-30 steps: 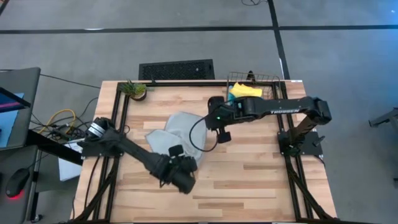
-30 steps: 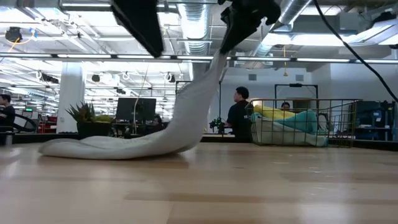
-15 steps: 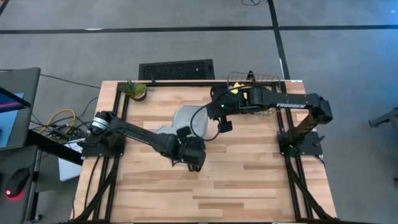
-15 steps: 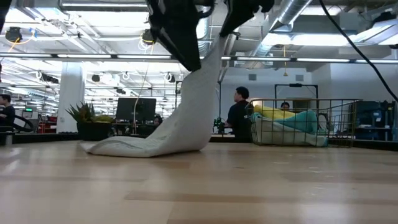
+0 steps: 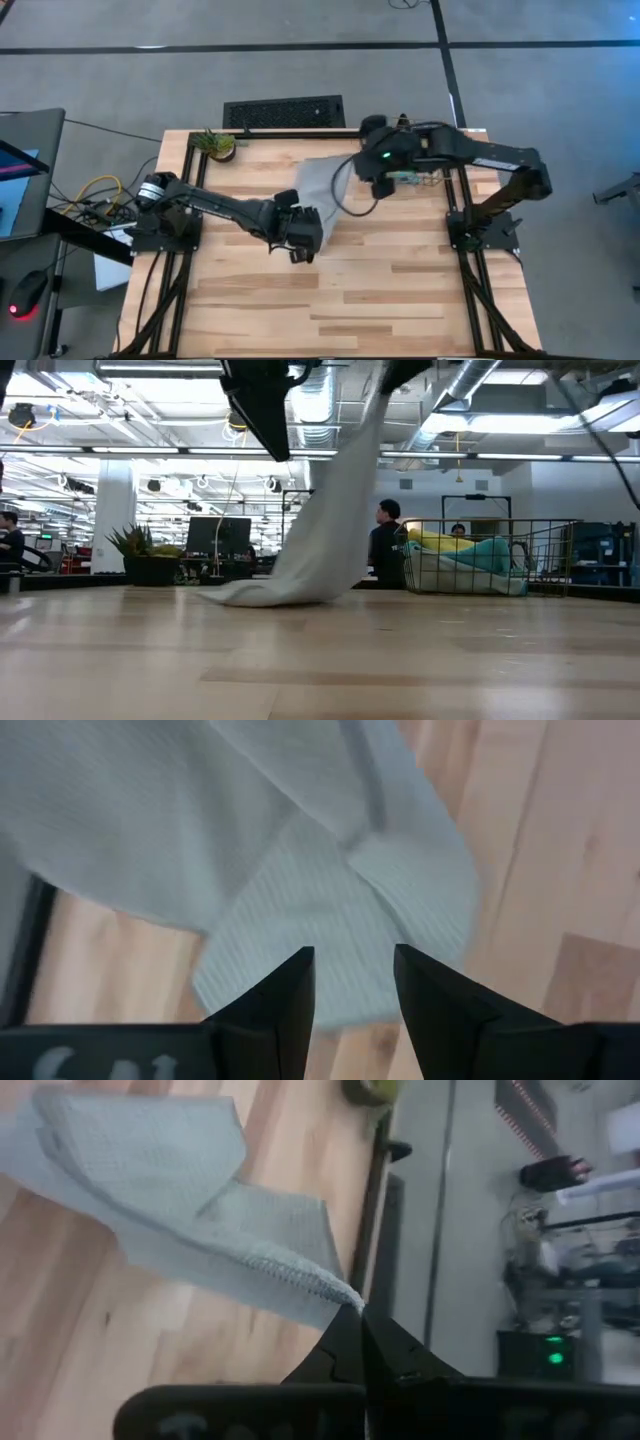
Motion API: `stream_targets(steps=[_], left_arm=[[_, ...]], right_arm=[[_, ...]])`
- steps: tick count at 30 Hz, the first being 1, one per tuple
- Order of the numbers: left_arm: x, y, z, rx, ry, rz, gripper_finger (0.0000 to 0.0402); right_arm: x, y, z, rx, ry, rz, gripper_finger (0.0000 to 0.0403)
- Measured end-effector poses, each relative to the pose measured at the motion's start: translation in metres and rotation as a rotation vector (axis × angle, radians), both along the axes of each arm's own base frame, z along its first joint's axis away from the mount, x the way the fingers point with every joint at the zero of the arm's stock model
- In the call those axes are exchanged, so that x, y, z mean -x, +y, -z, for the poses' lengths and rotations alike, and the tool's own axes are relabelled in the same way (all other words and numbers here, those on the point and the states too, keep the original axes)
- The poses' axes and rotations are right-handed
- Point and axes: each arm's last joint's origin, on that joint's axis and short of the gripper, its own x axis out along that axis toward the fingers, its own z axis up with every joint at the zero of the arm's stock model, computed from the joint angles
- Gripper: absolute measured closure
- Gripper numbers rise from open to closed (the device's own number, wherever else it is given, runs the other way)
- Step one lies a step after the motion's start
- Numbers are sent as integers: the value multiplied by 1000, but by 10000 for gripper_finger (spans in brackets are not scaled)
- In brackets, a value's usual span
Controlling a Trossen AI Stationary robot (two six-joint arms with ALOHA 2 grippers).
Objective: Fold microfiber towels
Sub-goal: Fold the gray microfiber cloth
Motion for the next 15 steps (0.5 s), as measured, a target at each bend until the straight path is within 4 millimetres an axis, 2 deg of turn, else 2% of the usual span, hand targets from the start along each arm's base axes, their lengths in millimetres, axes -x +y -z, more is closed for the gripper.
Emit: stream_targets(steps=[8,15], left_arm=[[-17,34,3,91,-3,115,269],[-40,58,-8,49,-201,233,269]], right_arm=[[46,0,-65,72,-168,-21,399],[79,-5,-103,60,-297,42,399]])
